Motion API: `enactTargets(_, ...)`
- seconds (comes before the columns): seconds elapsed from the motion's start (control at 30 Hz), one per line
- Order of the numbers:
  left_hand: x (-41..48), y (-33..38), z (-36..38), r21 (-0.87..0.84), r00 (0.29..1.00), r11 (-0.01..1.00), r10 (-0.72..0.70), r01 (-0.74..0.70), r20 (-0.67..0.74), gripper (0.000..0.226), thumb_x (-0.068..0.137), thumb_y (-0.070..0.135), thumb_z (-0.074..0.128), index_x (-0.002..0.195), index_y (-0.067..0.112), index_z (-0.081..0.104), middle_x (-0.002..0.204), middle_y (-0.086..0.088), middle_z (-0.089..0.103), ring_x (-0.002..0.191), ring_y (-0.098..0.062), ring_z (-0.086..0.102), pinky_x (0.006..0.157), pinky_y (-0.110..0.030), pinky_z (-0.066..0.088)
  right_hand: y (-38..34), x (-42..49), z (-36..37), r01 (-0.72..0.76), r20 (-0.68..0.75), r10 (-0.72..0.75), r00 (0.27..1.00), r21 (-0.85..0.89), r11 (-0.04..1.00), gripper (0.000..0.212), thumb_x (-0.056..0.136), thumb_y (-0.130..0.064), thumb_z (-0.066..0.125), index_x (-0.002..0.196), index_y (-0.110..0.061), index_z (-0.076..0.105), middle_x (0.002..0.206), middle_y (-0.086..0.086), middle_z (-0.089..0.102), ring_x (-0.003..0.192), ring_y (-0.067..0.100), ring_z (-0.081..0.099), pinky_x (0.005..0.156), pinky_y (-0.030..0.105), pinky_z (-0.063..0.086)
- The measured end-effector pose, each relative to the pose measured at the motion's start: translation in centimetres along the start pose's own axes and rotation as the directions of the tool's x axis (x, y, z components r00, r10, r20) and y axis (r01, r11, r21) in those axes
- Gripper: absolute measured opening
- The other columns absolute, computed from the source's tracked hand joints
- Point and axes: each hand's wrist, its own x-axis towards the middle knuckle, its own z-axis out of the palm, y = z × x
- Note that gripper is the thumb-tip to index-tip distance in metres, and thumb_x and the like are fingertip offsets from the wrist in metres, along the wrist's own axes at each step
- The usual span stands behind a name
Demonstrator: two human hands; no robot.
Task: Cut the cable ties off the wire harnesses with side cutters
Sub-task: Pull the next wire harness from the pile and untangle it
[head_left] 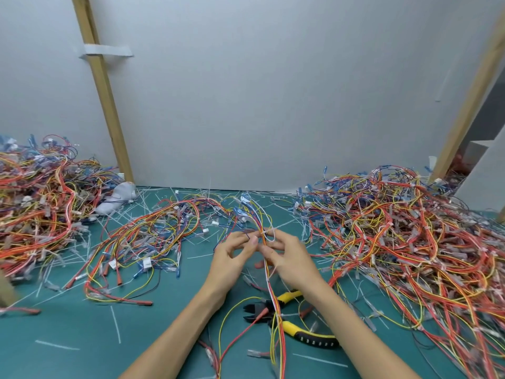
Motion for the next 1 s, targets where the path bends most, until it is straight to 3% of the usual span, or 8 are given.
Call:
enactTargets(0.13, 0.1, 0.3, 0.7, -0.175, 0.996, 0.981, -0.083, 0.089, 0.041, 0.041, 0.084, 0.030, 0.057, 0.123, 0.017, 0.064, 0.118, 0.000, 0.070, 0.100, -0.014, 0.067, 0.075, -0.019, 0.046, -1.2, 1.4, -0.9, 0.017, 0.078, -0.026, 0.997, 0.112, 0.994, 0.017, 0.097, -0.001, 0.054, 0.107, -0.013, 0.061, 0.091, 0.001, 0.071, 0.065, 0.012, 0.071, 0.052, 0.018, 0.050)
enactTargets(0.33, 0.6, 0.8, 0.0, -0.540, 0.971, 0.809, -0.158, 0.231, 0.179, 0.047, 0.091, 0.027, 0.050, 0.138, 0.025, 0.052, 0.117, -0.005, 0.068, 0.111, -0.019, 0.064, 0.085, -0.031, 0.055, -3.1, 3.5, -1.5, 0.019, 0.097, -0.048, 0.994, 0.284, 0.959, 0.019, 0.098, 0.001, 0.050, 0.113, -0.008, 0.060, 0.100, 0.007, 0.072, 0.067, 0.014, 0.070, 0.057, 0.024, 0.055)
enactTargets(0.4, 0.7, 0.8, -0.6, -0.591, 0.950, 0.746, -0.199, 0.306, 0.241, 0.049, 0.093, 0.030, 0.046, 0.141, 0.026, 0.048, 0.129, -0.008, 0.062, 0.121, -0.024, 0.059, 0.090, -0.035, 0.054, -3.3, 4.1, -2.1, 0.025, 0.069, -0.058, 0.996, 0.409, 0.912, 0.022, 0.098, 0.000, 0.050, 0.115, -0.010, 0.061, 0.102, 0.003, 0.073, 0.070, 0.014, 0.072, 0.057, 0.023, 0.055)
enactTargets(0.5, 0.6, 0.6, -1.1, -0.572, 0.885, 0.682, -0.280, 0.456, 0.371, 0.050, 0.096, 0.035, 0.040, 0.143, 0.021, 0.045, 0.140, -0.014, 0.054, 0.129, -0.030, 0.052, 0.103, -0.045, 0.044, -3.2, 4.8, -3.1, 0.005, 0.043, -0.042, 0.998, 0.635, 0.772, 0.025, 0.096, -0.001, 0.050, 0.115, -0.012, 0.062, 0.103, -0.001, 0.074, 0.081, 0.016, 0.073, 0.063, 0.023, 0.057)
enactTargets(0.63, 0.1, 0.1, -1.0, -0.444, 0.773, 0.666, -0.340, 0.599, 0.535, 0.054, 0.100, 0.044, 0.035, 0.145, 0.013, 0.044, 0.145, -0.020, 0.046, 0.137, -0.031, 0.043, 0.110, -0.048, 0.038, -2.0, 5.0, -4.2, -0.086, 0.091, 0.011, 0.996, 0.877, 0.474, 0.031, 0.087, -0.004, 0.053, 0.116, -0.010, 0.060, 0.102, 0.000, 0.074, 0.086, 0.018, 0.072, 0.064, 0.025, 0.058)
enactTargets(0.8, -0.2, 0.1, -0.4, -0.325, 0.713, 0.731, -0.304, 0.600, 0.632, 0.061, 0.096, 0.051, 0.046, 0.144, 0.014, 0.045, 0.149, -0.019, 0.042, 0.140, -0.029, 0.037, 0.109, -0.043, 0.040, -0.8, 4.5, -5.1, -0.084, 0.075, 0.037, 0.996, 0.930, 0.359, 0.028, 0.087, -0.003, 0.049, 0.111, -0.010, 0.061, 0.098, 0.000, 0.075, 0.086, 0.019, 0.073, 0.064, 0.025, 0.059)
enactTargets(1.0, -0.4, 0.2, -0.1, -0.319, 0.713, 0.749, -0.278, 0.581, 0.644, 0.064, 0.094, 0.050, 0.051, 0.145, 0.014, 0.043, 0.150, -0.016, 0.041, 0.141, -0.027, 0.036, 0.104, -0.039, 0.044, -0.8, 3.9, -4.8, -0.071, 0.061, 0.052, 0.997, 0.974, 0.217, 0.026, 0.101, 0.000, 0.037, 0.109, -0.004, 0.061, 0.099, 0.004, 0.073, 0.091, 0.019, 0.073, 0.065, 0.024, 0.058)
